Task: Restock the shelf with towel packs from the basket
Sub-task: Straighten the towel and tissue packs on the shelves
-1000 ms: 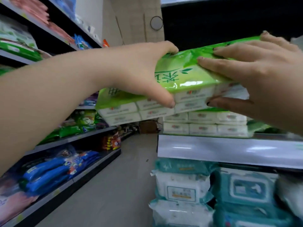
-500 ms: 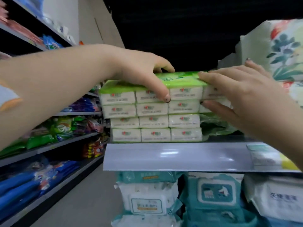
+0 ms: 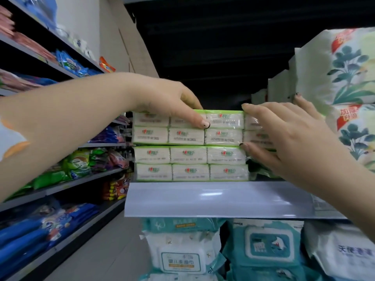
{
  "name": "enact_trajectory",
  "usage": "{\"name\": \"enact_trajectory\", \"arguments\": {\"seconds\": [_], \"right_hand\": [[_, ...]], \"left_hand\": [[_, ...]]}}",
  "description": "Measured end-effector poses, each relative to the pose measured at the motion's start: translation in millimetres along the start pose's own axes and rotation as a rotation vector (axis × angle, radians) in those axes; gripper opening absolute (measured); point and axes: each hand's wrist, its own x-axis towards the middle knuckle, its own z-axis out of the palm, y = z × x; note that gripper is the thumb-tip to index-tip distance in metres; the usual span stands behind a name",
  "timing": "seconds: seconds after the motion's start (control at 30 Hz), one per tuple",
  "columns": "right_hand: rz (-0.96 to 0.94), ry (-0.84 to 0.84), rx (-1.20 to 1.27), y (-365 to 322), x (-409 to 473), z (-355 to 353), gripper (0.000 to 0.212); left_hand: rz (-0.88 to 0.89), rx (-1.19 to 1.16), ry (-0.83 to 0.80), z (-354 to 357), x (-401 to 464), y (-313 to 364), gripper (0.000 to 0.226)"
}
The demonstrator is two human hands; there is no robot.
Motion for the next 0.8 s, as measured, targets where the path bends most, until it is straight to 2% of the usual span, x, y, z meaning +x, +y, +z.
{"name": "enact_trajectory", "arguments": {"seconds": [0.07, 0.13, 0.23, 0.3, 0.47, 0.8], "right_hand": [[0.016, 0.015, -0.001, -2, -1, 2, 0.061], [0.053, 0.042, 0.004, -5, -3, 4, 0.061], [0.084, 0.066, 0.02, -12, -4, 4, 0.064], [0.077, 0.059, 0.041, -18, -3, 4, 0.066], [0.033, 0.05, 0.017, -28, 1, 14, 0.067], [0.004, 0.083, 0.004, -27, 6, 21, 0.068]], "left_hand": [[-0.036, 0.09, 0.117, 10, -11, 1, 0.076], [-0.053, 0.115, 0.303, 23, -22, -5, 0.079], [-0.021, -0.043, 0.663, 44, -36, -22, 0.057], [-0.046, -0.18, 0.818, 62, -38, -31, 0.044], [-0.117, -0.346, 0.886, 95, -36, -31, 0.043], [-0.142, -0.337, 1.016, 112, -32, -29, 0.037]]}}
